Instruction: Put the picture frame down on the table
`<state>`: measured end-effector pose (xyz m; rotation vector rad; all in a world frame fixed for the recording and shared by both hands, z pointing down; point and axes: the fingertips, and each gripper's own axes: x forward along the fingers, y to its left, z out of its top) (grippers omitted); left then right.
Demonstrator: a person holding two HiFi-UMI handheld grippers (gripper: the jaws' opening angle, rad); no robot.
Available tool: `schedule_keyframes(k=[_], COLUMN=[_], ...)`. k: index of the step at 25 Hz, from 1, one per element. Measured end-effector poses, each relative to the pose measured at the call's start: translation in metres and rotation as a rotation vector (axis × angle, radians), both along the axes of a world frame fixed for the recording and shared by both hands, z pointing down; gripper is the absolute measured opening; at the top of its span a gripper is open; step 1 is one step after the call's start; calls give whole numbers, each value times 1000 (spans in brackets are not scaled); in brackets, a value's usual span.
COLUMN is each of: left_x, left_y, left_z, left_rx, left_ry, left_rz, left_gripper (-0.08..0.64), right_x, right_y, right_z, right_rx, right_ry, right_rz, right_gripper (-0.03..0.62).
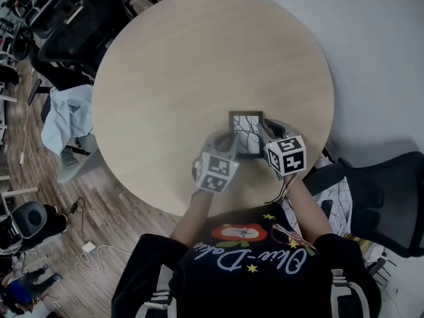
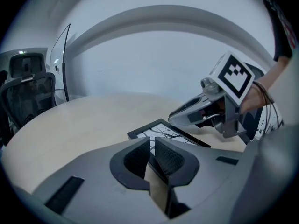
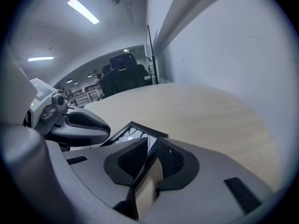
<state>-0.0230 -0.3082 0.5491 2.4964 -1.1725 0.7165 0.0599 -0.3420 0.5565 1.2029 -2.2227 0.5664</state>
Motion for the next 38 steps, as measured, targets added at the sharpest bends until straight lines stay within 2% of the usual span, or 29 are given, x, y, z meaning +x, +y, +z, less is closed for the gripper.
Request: schedule_keyframes(k=[5,15,38], left_x=[2,7,3], left_y=[4,8,10], left_z=[-12,-45,-50], left_rx=[27,136,136], left_ry=[27,94,98], left_rz=[-7,-11,-39], left_gripper=[8,2,2], right_x=[3,0,-7], right_y=[6,18,21], right_z=[-16,-51,-62], right_rx=[41,126,150], right_ry=[-24,-72,-75], right_rz=[14,8,-23], right_gripper=[20,3,-2])
